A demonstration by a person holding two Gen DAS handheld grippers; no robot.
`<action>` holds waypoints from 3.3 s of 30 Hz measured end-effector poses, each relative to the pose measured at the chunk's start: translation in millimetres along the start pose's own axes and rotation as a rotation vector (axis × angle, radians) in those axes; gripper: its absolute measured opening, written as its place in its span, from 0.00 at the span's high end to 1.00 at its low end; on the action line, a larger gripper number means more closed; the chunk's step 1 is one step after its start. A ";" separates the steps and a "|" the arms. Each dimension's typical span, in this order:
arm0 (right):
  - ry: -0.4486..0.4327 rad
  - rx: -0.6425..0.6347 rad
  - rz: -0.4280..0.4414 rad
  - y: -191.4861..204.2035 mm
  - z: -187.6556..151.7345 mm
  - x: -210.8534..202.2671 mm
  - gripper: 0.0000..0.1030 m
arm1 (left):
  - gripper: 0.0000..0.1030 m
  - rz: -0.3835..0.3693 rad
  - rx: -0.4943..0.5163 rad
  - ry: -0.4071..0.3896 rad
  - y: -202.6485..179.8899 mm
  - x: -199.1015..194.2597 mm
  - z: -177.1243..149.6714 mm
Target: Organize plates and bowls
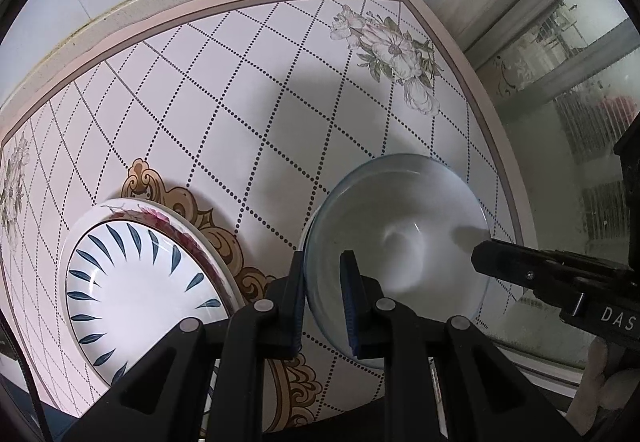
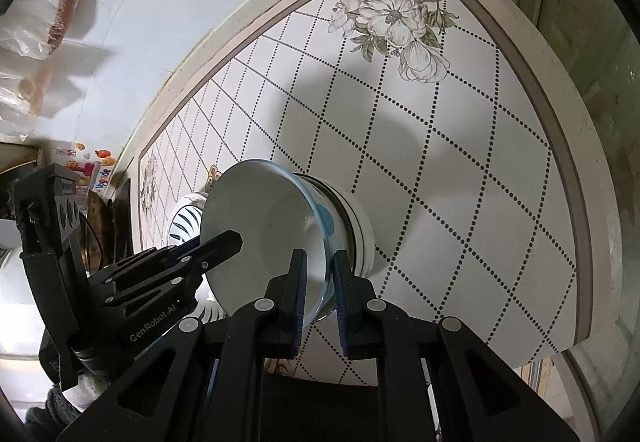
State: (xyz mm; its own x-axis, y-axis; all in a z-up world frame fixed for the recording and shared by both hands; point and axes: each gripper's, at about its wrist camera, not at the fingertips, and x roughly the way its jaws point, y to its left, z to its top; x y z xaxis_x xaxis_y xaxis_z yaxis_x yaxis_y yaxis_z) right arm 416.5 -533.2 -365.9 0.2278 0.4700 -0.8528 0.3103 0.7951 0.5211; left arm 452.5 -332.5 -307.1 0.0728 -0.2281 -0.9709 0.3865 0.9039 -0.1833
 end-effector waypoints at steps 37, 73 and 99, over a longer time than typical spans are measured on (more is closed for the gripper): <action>-0.105 -0.200 -0.242 57.6 -25.1 -64.8 0.21 | 0.71 -0.033 0.027 -0.108 1.2 -98.7 -14.2; 0.130 0.168 0.324 -48.5 -2.5 102.2 0.24 | 0.64 -0.226 -0.183 0.228 35.6 74.5 25.7; 0.097 0.115 0.260 -24.0 1.5 95.1 0.39 | 0.65 -0.127 -0.153 0.114 27.3 43.2 17.7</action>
State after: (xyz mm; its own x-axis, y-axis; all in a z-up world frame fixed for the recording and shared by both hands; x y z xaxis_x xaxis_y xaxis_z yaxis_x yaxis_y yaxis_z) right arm 432.0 -508.1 -459.5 0.2253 0.6909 -0.6870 0.3567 0.5976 0.7180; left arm 482.5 -324.1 -351.4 -0.0752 -0.3088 -0.9482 0.2413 0.9169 -0.3178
